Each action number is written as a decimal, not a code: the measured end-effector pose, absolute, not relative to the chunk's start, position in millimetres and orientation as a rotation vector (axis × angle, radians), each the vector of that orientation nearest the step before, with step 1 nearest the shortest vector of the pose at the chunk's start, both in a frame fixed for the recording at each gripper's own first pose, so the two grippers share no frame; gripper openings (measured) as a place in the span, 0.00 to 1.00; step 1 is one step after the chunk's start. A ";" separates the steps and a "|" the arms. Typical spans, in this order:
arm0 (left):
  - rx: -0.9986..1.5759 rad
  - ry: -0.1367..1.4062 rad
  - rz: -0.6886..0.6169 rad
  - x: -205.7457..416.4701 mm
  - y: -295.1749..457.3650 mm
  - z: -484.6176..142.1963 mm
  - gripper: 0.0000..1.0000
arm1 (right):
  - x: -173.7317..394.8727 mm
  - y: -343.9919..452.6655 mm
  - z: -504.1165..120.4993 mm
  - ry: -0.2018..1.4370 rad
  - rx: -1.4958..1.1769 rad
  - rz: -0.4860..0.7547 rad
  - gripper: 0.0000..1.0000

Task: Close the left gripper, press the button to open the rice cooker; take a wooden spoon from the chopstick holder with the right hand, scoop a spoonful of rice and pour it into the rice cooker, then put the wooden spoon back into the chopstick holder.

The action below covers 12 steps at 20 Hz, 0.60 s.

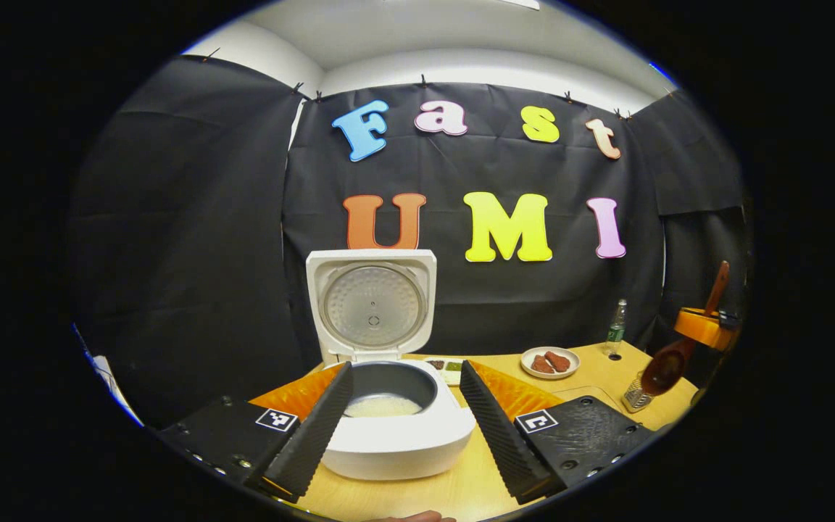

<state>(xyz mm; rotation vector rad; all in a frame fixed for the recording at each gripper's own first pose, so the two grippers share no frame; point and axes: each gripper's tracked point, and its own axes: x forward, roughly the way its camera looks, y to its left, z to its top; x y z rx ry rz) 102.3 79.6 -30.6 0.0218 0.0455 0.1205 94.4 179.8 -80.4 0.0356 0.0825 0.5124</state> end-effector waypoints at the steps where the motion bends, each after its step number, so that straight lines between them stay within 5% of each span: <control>1: 0.029 0.039 0.126 108.0 83.7 -26.6 0.94 | 95.4 165.9 -85.4 0.096 0.039 0.486 0.14; 12: 0.156 -0.041 0.125 204.5 105.0 55.4 0.96 | 84.9 88.3 -79.2 0.050 0.107 0.348 0.14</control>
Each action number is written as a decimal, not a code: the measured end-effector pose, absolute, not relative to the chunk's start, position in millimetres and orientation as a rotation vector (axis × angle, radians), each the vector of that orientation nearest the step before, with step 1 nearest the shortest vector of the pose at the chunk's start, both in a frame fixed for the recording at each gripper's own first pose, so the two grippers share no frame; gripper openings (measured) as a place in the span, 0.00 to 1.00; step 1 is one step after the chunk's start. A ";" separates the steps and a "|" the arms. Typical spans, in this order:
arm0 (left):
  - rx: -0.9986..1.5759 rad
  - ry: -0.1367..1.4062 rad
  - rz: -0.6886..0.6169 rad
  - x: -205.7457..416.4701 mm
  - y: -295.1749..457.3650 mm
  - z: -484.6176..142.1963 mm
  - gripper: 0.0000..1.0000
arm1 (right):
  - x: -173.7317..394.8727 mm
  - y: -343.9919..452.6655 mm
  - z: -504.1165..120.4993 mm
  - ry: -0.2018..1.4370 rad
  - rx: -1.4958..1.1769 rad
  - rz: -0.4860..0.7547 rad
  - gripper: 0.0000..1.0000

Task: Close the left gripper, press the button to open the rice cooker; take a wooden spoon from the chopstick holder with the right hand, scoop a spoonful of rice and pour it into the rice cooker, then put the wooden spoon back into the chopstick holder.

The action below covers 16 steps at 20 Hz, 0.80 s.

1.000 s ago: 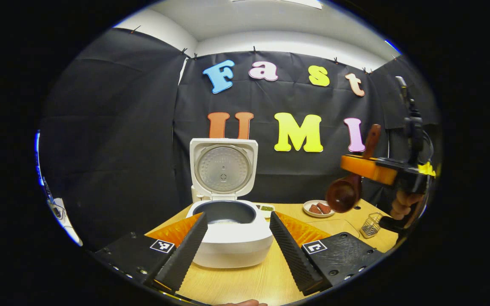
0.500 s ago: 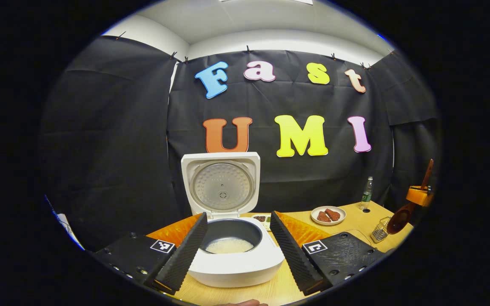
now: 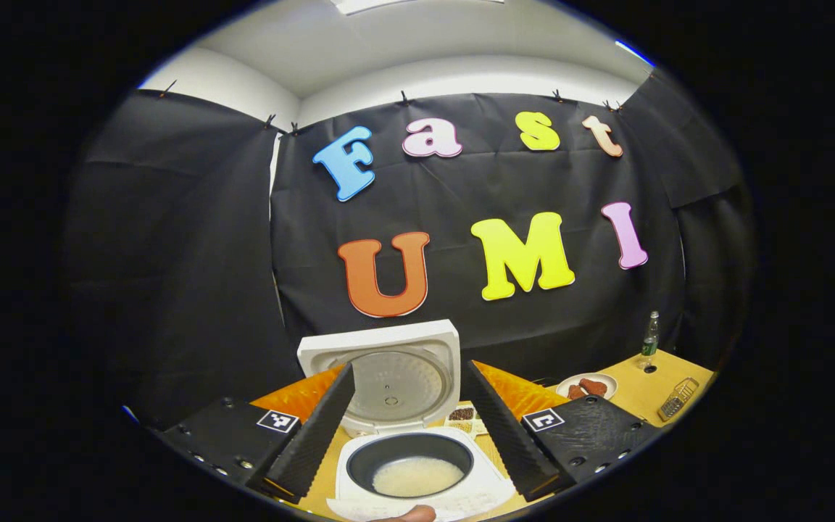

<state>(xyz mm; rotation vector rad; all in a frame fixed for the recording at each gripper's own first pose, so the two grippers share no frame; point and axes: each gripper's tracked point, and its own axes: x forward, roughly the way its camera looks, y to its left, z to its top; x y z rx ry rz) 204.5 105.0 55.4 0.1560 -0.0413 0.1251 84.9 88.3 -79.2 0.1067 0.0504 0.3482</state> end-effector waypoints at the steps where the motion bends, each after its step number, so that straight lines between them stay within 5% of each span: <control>1: 0.160 -0.040 0.126 215.4 107.7 60.2 0.95 | 82.4 86.7 -79.7 0.051 0.106 0.353 0.14; 16: 0.020 -0.046 0.211 367.2 178.4 88.1 0.95 | 62.8 23.8 -85.5 0.065 0.134 0.232 0.14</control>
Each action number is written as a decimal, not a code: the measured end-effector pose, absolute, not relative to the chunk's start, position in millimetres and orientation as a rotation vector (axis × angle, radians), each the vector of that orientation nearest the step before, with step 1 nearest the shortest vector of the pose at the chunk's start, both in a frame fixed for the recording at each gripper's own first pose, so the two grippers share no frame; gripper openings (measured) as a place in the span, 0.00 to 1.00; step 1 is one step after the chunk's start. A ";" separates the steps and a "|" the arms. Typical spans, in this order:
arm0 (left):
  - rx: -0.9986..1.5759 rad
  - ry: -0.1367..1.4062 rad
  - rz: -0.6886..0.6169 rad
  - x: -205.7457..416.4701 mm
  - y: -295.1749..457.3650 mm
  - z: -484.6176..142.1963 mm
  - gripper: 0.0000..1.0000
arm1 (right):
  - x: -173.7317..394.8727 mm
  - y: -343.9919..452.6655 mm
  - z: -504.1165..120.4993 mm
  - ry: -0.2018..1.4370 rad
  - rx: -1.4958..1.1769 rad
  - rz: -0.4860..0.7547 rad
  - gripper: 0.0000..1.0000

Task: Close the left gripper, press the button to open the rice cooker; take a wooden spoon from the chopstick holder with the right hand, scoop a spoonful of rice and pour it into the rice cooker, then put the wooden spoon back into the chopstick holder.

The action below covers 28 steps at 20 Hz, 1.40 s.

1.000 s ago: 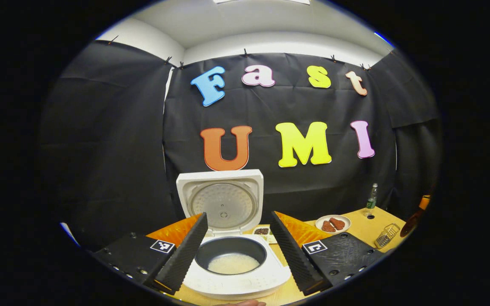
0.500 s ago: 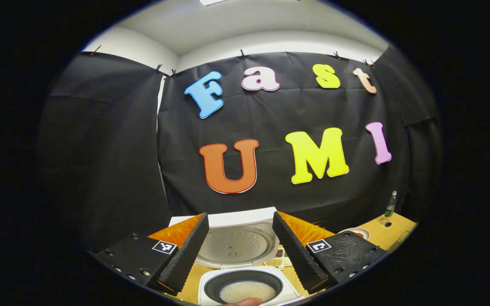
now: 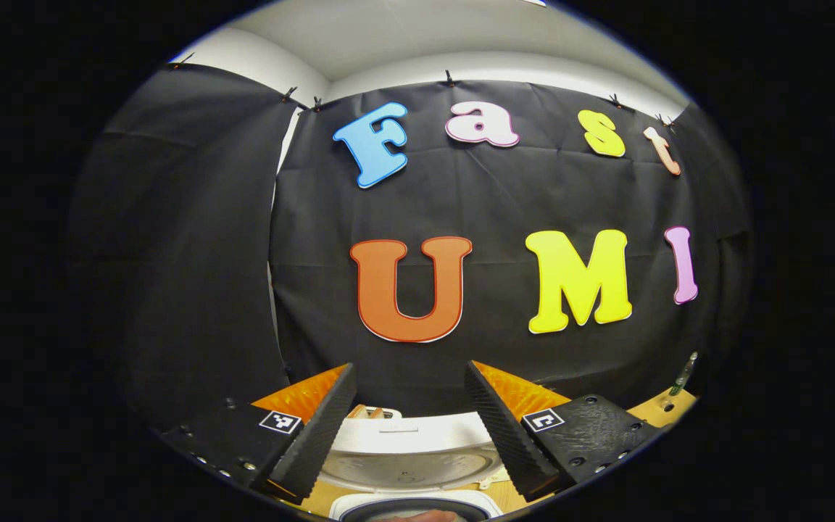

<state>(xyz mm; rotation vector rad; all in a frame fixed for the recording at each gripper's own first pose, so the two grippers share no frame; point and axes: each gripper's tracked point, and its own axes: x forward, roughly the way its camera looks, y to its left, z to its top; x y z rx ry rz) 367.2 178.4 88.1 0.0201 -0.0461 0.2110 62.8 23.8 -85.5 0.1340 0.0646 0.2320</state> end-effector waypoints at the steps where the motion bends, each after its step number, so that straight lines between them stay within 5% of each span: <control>1: 0.006 -0.026 0.220 376.7 184.5 80.3 0.95 | 63.5 20.8 -87.8 0.071 0.130 0.221 0.14; 16: -0.001 -0.026 0.211 391.8 176.4 66.3 0.92 | 127.2 30.8 -138.2 0.209 0.203 0.193 0.14; 17: -0.019 -0.007 0.195 396.3 172.9 61.8 0.82 | 124.4 33.5 -140.9 0.215 0.213 0.204 0.15; 18: -0.035 0.025 0.199 401.6 173.2 52.2 0.92 | 123.1 33.6 -141.7 0.220 0.220 0.210 0.14; 20: -0.005 0.037 0.250 399.3 183.5 46.6 0.96 | 122.0 30.9 -144.0 0.221 0.208 0.205 0.15; 28: -0.045 -0.007 0.216 389.9 179.9 58.5 0.94 | 208.6 19.8 -150.7 0.146 0.146 0.140 0.15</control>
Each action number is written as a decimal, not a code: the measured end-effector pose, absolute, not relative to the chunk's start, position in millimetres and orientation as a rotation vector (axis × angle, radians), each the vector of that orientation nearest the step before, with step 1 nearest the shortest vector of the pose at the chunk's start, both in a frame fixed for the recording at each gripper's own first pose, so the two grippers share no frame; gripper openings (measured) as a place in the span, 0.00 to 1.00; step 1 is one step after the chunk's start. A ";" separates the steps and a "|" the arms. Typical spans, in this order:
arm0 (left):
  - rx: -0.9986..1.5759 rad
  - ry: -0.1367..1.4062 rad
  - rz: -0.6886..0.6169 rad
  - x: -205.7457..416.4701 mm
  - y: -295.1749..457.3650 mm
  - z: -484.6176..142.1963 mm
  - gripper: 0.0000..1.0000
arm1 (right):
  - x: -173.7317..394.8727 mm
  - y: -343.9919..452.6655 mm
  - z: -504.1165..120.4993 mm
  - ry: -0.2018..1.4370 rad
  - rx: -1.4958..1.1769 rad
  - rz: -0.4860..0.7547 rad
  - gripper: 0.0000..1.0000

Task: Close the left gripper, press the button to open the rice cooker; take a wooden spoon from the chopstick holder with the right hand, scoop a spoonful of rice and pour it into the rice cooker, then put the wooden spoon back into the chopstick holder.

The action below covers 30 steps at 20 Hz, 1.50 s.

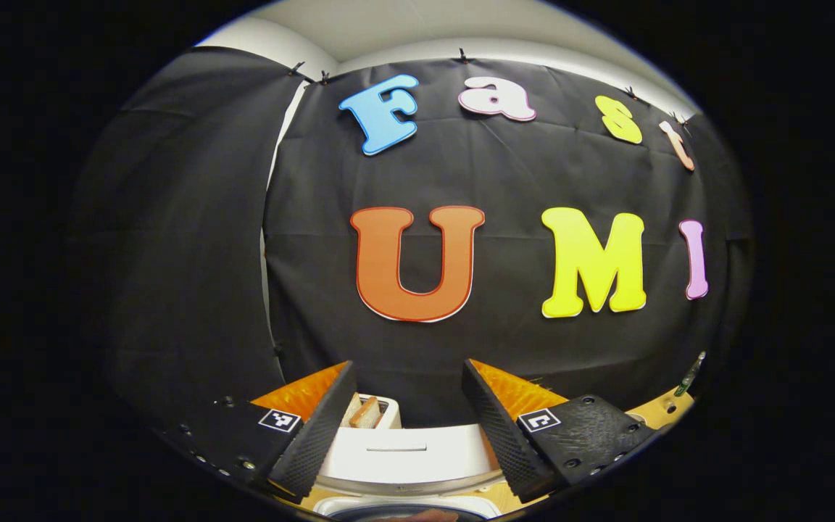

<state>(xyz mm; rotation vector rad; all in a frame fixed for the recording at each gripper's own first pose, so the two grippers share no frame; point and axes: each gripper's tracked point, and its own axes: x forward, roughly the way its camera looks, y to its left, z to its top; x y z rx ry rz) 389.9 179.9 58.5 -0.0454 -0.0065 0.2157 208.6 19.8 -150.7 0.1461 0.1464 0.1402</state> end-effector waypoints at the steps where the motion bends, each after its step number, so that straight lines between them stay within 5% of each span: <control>1: -0.066 -0.023 0.212 387.0 179.4 63.6 0.93 | 226.3 16.0 -158.1 0.141 0.141 0.125 0.15; 9: -0.050 -0.053 0.210 380.2 162.7 75.8 0.94 | 269.9 4.1 -209.6 0.202 0.173 0.096 0.22; 14: -0.071 -0.029 0.222 386.4 167.0 71.9 0.94 | 228.0 -18.5 -170.7 0.123 0.135 -0.004 0.98; 30: -0.003 0.107 0.260 388.4 180.5 41.1 0.95 | 136.7 7.6 -100.3 0.010 0.064 0.037 0.96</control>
